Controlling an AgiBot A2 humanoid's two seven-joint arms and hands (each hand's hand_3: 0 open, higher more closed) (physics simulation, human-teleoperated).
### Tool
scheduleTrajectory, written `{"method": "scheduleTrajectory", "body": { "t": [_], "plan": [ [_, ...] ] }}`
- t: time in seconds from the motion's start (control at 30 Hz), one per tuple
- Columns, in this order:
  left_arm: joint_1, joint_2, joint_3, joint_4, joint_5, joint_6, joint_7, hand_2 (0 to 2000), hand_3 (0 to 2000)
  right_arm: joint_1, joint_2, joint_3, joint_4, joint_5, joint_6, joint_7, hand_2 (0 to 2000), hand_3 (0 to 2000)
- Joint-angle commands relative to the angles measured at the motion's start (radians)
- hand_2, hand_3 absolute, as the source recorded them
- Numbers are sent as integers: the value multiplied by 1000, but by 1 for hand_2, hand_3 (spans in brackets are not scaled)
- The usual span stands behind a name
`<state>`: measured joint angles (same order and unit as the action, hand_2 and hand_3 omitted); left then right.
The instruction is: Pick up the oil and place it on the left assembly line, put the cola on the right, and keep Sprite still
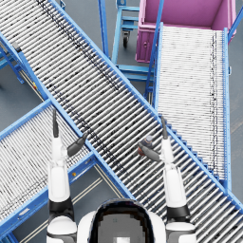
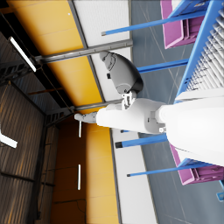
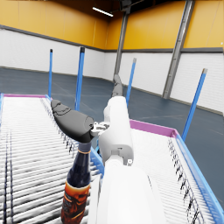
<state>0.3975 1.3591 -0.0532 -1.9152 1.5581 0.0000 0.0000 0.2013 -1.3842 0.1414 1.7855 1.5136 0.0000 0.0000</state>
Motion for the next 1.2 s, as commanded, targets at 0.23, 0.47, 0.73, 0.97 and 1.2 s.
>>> {"method": "scheduleTrajectory", "body": {
  "t": [0.23,0.47,0.73,0.97,1.2],
  "plan": [
    [32,7,16,74,0,0,0,0,0,88,-44,75,-330,0,0,0,0,0],
    [82,8,-2,15,0,0,0,0,0,94,-57,152,-503,0,0,0,0,0],
    [73,13,-22,14,0,0,0,0,0,193,-108,171,-729,0,0,0,0,0],
    [74,15,-31,0,0,0,0,0,0,265,-144,191,-856,0,-1,0,2000,1307],
    [75,18,-23,-12,0,0,0,0,0,329,-159,-45,-521,1,38,3,2000,2000]
  ]
}}
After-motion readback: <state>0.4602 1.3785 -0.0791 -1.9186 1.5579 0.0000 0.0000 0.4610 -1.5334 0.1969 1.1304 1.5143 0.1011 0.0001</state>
